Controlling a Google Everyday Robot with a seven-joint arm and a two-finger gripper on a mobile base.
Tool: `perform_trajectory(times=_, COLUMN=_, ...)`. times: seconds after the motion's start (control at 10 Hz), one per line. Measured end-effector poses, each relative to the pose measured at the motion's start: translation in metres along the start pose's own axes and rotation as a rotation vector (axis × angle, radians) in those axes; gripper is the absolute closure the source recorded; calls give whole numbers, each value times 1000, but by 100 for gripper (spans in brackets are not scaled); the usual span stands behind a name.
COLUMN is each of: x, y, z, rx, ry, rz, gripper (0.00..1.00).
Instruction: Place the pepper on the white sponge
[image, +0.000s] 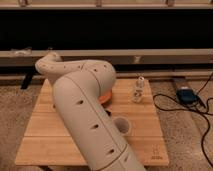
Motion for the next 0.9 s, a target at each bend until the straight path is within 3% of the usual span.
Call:
perform_trajectory(times=0.2, x=8, y=-4, z=1, rx=7, ry=7, rz=19, gripper=36)
perform_trajectory(times=0.4, x=11, y=-6, z=-1, rx=5, ry=16, rz=29, gripper=22)
perform_trajectory(times=0.9, x=19, y=-5, z=-3, rx=-6, ry=34, rz=39, gripper=20)
